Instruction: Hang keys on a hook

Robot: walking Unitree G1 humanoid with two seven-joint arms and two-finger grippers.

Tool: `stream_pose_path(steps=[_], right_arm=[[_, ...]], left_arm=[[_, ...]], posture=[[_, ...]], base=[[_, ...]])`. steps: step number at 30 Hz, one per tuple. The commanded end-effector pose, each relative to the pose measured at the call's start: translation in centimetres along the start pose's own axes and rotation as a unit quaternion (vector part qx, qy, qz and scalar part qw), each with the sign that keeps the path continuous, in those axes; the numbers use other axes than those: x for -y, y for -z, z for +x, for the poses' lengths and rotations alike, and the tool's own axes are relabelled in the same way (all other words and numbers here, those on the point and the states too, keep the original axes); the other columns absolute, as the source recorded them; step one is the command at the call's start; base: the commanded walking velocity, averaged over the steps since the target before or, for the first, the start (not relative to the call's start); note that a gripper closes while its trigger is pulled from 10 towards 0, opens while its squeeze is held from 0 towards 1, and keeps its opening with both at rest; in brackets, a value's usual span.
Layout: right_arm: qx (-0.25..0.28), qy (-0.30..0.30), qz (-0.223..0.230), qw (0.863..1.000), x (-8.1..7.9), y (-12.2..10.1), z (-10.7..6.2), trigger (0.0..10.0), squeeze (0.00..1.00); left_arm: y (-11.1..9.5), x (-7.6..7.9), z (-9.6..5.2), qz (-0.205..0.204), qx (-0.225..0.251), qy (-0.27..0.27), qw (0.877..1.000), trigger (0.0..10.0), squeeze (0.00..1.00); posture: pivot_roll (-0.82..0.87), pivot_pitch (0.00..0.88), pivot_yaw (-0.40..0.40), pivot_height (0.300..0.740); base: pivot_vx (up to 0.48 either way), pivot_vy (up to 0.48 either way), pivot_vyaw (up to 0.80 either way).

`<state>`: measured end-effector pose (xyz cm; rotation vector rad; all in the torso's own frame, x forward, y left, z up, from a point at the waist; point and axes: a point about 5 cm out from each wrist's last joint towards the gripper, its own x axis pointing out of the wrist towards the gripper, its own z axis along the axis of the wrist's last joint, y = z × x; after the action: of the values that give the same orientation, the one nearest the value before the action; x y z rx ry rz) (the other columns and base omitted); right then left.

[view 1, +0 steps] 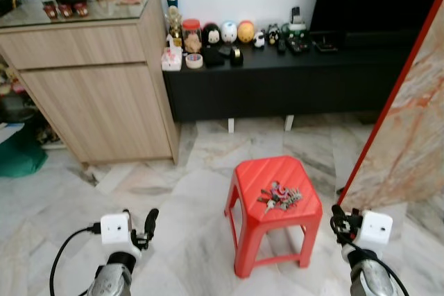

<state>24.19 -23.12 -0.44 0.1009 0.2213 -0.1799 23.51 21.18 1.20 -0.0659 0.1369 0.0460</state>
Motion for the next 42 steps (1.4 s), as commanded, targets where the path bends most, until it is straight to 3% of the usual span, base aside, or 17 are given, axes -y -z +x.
stream_pose_path(steps=[1,6,12,21,31,42], right_arm=[[-0.013,-0.003,0.001,1.0,-0.6,0.1,0.3,10.0,0.0],[-0.021,-0.04,-0.014,0.999,-1.9,0.9,-0.3,10.0,0.0],[-0.025,-0.028,0.025,0.999,-2.6,1.5,-0.6,10.0,0.0],[-0.03,-0.03,0.004,0.999,-2.3,1.5,-0.6,10.0,0.0],[-0.033,-0.049,-0.014,0.998,-2.1,1.2,-0.4,10.0,0.0],[-0.033,-0.054,-0.02,0.998,-2.1,1.0,-0.3,10.0,0.0]], left_arm=[[-0.3,-0.2,0.2,0.006,-0.003,0.008,1.0,10.0,0.0],[-0.6,-0.5,0.2,0.011,-0.002,0.004,1.0,10.0,0.0],[-1.3,-1.7,-0.3,0.02,0.009,-0.006,1.0,10.0,0.0],[-1.5,-1.8,-0.6,0.024,0.01,-0.009,1.0,10.0,0.0],[-1.4,-1.3,-0.8,0.012,0.006,-0.016,1.0,10.0,0.0],[-1.4,-1.0,-0.8,0.009,0.003,-0.015,1.0,10.0,0.0]], posture=[[0.03,0.0,-0.022,0.723],[0.05,0.0,-0.011,0.723],[0.04,0.0,-0.005,0.723],[0.06,0.0,-0.007,0.723],[0.06,0.0,-0.037,0.723],[0.06,0.0,-0.026,0.723]], base=[[0.341,0.0,0.0],[0.353,0.0,0.0],[0.357,0.0,0.48],[0.357,0.0,0.0],[0.0,0.0,0.72],[0.0,0.0,0.07]])
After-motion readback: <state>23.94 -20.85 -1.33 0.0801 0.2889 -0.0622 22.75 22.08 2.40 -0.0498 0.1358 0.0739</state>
